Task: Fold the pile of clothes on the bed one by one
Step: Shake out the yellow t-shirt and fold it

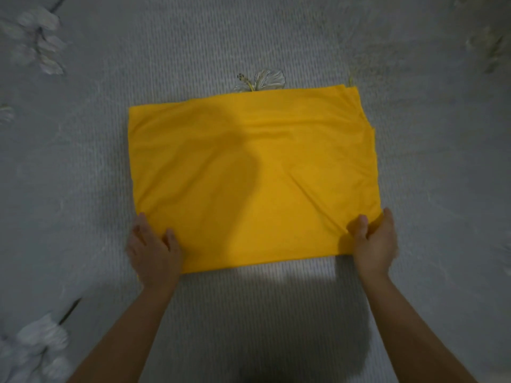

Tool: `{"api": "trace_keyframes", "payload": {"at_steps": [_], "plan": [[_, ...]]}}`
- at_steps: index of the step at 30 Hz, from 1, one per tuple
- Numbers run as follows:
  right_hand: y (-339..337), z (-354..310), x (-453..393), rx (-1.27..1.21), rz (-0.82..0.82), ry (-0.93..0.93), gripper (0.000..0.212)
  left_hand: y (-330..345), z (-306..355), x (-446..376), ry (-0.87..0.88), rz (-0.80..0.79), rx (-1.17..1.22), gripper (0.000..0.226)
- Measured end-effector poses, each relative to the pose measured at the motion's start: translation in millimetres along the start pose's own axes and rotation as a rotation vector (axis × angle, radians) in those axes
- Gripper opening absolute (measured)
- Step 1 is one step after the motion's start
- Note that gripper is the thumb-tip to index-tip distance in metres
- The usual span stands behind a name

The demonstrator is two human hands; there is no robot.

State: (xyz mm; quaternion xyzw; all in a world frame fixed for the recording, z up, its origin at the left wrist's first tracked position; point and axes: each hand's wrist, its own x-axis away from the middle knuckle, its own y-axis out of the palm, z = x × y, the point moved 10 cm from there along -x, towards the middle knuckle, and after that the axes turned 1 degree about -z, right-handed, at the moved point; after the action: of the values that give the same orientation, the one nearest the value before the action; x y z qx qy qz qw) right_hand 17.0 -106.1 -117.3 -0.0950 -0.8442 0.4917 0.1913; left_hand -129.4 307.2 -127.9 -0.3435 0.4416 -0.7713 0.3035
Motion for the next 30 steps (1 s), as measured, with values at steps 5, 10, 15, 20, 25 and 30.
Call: {"api": "trace_keyframes", "payload": {"at_steps": [5,10,15,20,25,30], "plan": [[-18.8,10.1,-7.8,-0.156,0.112,0.085,0.044,-12.5,-16.4,0.8,-0.050,0.035,0.158,0.053],[-42.4,56.9,-15.0,0.076,0.085,0.235,0.049,-16.5,-38.5,5.7,-0.009,-0.078,-0.118,0.057],[-50.2,74.1,10.2,0.207,0.066,0.237,0.052,-6.0,-50.8,48.3,-0.068,-0.109,-0.240,0.064],[-24.3,31.3,14.2,0.095,-0.046,0.086,0.073,-4.6,-25.5,50.4,-0.051,-0.077,-0.223,0.066],[7.3,31.2,14.0,0.018,-0.198,0.156,0.062,15.3,56.8,62.7,0.268,-0.096,-0.266,0.058],[-10.4,70.1,9.3,0.021,-0.260,0.125,0.062,66.4,169.1,81.7,0.591,-0.271,-0.303,0.053]]}}
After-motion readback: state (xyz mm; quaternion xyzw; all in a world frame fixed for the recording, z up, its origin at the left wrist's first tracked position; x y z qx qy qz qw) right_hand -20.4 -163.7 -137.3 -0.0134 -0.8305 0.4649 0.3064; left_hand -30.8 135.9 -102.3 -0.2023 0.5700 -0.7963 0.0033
